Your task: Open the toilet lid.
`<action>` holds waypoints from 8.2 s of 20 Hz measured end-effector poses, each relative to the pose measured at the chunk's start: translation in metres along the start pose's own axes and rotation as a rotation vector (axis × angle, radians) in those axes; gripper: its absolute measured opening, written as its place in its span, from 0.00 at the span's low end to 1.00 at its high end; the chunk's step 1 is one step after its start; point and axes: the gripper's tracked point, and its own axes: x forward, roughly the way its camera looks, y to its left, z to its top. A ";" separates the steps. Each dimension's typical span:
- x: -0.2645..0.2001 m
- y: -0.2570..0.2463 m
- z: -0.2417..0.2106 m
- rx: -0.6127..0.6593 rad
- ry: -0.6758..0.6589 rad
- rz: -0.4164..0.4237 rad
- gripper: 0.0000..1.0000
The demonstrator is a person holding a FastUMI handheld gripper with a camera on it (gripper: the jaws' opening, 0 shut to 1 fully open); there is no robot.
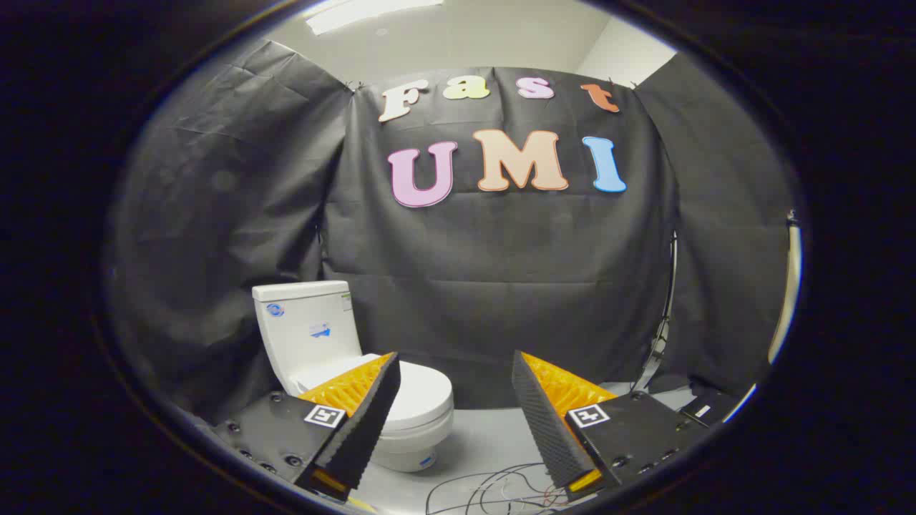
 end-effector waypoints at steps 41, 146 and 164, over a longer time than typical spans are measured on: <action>0.086 0.117 -0.073 0.097 0.003 0.065 0.98; 0.171 0.255 -0.145 0.859 0.337 -0.416 0.01; 0.208 0.334 -0.070 0.545 0.294 -0.419 0.01</action>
